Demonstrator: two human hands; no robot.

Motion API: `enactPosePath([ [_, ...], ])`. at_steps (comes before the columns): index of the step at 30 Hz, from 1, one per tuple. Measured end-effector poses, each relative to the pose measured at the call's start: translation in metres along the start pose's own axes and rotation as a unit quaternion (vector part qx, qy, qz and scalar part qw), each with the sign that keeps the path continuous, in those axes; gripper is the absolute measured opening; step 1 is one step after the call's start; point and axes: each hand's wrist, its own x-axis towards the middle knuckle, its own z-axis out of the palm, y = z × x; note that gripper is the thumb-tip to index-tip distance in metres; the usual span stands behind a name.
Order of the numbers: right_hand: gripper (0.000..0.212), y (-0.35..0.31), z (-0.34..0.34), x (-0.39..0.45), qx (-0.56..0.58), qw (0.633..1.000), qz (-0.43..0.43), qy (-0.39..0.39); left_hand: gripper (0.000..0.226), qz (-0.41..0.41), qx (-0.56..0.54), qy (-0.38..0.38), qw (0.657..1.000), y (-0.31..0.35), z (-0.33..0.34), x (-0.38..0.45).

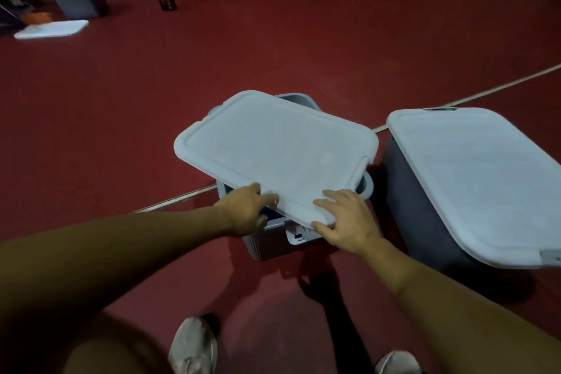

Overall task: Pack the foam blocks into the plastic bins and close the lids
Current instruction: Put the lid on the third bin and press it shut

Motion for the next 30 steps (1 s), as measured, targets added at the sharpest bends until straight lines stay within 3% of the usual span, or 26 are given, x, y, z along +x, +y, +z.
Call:
enactPosePath([
  [5,0.052,-0.018,-0.009,0.003,0.084,0.996,-0.034,-0.018,0.027,-0.041,-0.021,-0.009,0.999,0.008,0.004,0.005],
  [11,0.06,-0.003,-0.013,0.007,0.015,0.999,-0.002,-0.052,0.02,-0.091,-0.016,-0.038,0.995,-0.001,-0.015,0.005],
  [13,0.063,-0.013,-0.003,0.007,0.01,0.999,-0.008,-0.043,0.029,-0.113,-0.006,-0.047,0.992,-0.006,-0.013,0.004],
  [16,0.05,-0.036,0.006,0.01,0.019,1.0,-0.01,-0.001,0.056,-0.159,0.021,-0.047,0.986,-0.009,-0.01,0.002],
  [19,0.05,-0.046,0.003,0.017,0.03,0.999,-0.042,-0.014,0.089,-0.176,0.046,-0.065,0.981,-0.009,-0.008,0.002],
  [24,0.063,-0.016,0.003,0.019,-0.046,0.997,-0.048,-0.05,0.118,-0.163,0.06,-0.077,0.982,-0.013,0.004,-0.006],
  [27,0.076,-0.016,0.007,0.01,-0.061,0.995,-0.061,-0.054,0.122,-0.148,0.058,-0.089,0.983,-0.018,0.006,-0.008],
  [30,0.083,-0.023,0.012,0.004,-0.07,0.994,-0.074,-0.05,0.103,-0.116,0.049,-0.118,0.985,-0.025,-0.005,-0.008],
])
